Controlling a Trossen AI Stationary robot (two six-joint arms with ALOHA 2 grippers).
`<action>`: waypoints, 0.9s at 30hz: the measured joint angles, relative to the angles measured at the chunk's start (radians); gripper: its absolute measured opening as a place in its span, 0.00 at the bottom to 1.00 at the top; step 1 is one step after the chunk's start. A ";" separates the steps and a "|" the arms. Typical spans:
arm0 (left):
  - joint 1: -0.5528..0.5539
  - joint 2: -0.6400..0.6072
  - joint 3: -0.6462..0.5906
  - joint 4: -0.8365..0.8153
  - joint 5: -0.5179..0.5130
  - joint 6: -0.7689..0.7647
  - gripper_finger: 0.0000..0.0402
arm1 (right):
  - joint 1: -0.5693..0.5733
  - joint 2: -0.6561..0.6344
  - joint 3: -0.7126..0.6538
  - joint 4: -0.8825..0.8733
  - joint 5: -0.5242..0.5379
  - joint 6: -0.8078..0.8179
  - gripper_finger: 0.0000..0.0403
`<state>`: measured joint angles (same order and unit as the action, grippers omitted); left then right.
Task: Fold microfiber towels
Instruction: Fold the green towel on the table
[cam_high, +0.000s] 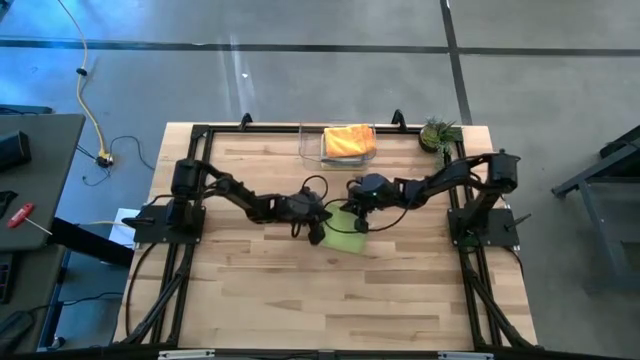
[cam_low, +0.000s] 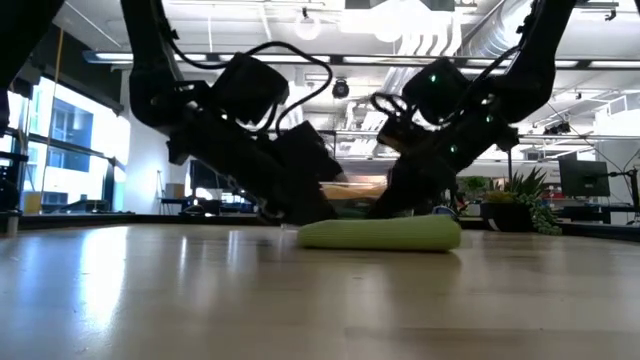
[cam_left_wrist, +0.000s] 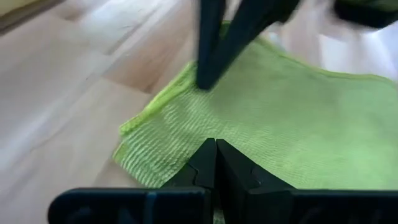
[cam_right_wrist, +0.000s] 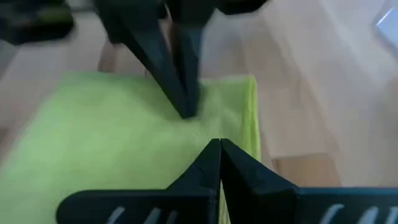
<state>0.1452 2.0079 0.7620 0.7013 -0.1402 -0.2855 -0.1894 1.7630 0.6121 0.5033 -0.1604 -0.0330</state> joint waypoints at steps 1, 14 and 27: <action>0.001 0.002 0.000 -0.004 -0.007 -0.001 0.00 | 0.000 -0.016 -0.001 -0.011 0.001 0.003 0.00; 0.006 0.004 0.001 -0.022 -0.034 -0.018 0.00 | 0.081 -0.286 -0.120 -0.104 0.091 0.167 0.00; 0.006 0.004 0.002 -0.038 -0.056 -0.029 0.00 | 0.089 -0.093 -0.195 0.064 0.232 0.186 0.00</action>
<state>0.1509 2.0117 0.7636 0.6637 -0.1964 -0.3149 -0.1005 1.6698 0.4174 0.5674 0.0713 0.1532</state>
